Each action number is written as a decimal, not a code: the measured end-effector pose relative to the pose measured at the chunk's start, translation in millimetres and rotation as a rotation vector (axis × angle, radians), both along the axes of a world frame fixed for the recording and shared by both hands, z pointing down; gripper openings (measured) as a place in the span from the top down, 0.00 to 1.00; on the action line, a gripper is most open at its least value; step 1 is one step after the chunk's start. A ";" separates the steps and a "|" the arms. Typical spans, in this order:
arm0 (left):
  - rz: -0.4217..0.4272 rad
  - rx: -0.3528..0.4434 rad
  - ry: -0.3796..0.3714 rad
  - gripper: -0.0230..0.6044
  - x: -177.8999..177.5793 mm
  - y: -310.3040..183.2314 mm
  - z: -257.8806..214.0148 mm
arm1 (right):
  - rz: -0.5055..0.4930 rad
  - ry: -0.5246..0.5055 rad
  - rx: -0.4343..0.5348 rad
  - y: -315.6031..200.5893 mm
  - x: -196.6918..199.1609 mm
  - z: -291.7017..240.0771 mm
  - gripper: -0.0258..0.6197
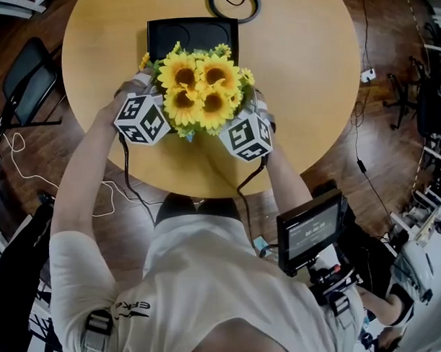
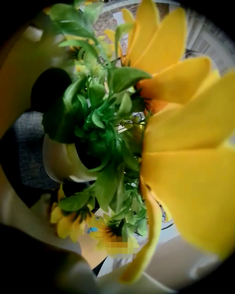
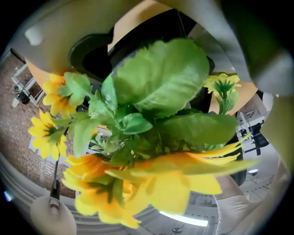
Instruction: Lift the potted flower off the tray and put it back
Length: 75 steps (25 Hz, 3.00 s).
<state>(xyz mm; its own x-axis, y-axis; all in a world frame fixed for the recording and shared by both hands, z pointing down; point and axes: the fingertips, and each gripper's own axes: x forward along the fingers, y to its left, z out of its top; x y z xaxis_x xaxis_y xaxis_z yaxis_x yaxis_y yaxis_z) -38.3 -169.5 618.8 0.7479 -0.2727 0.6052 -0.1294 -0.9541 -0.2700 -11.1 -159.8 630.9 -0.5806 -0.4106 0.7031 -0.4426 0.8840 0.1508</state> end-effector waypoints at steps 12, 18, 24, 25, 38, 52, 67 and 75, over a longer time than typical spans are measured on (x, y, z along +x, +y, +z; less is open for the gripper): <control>-0.038 -0.002 0.016 0.18 -2.6 -2.6 -9.0 | -0.007 -0.013 -0.008 -3.9 -8.4 -5.5 0.28; -0.069 0.000 0.053 0.18 -4.4 -0.7 -34.5 | -0.029 -0.029 0.005 -2.9 -11.5 -29.2 0.28; -0.111 0.008 0.072 0.18 -5.9 -2.5 -69.5 | -0.052 -0.036 0.011 -5.4 -14.5 -63.7 0.28; -0.117 0.014 0.071 0.18 -5.2 -2.0 -76.8 | -0.056 -0.040 0.016 -5.1 -14.0 -71.1 0.28; -0.160 0.109 0.068 0.18 25.1 -6.8 -148.9 | -0.088 -0.068 0.082 -12.3 15.2 -143.6 0.28; -0.292 0.187 0.061 0.18 10.8 15.4 -169.8 | -0.220 -0.079 0.150 7.1 1.6 -165.3 0.29; -0.585 0.147 0.020 0.18 -108.9 77.6 -158.3 | -0.507 -0.106 0.086 64.8 -117.7 -153.2 0.29; -0.625 0.075 0.038 0.18 -132.8 94.8 -127.6 | -0.530 -0.070 0.017 82.4 -140.9 -123.4 0.29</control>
<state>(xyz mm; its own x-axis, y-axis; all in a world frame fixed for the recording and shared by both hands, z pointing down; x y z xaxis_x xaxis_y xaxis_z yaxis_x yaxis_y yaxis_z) -171.1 -74.7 491.2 0.4541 -0.7059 0.5436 -0.6674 -0.6737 -0.3174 -152.0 -77.4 507.5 -0.7565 -0.0596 0.6513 0.0544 0.9867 0.1535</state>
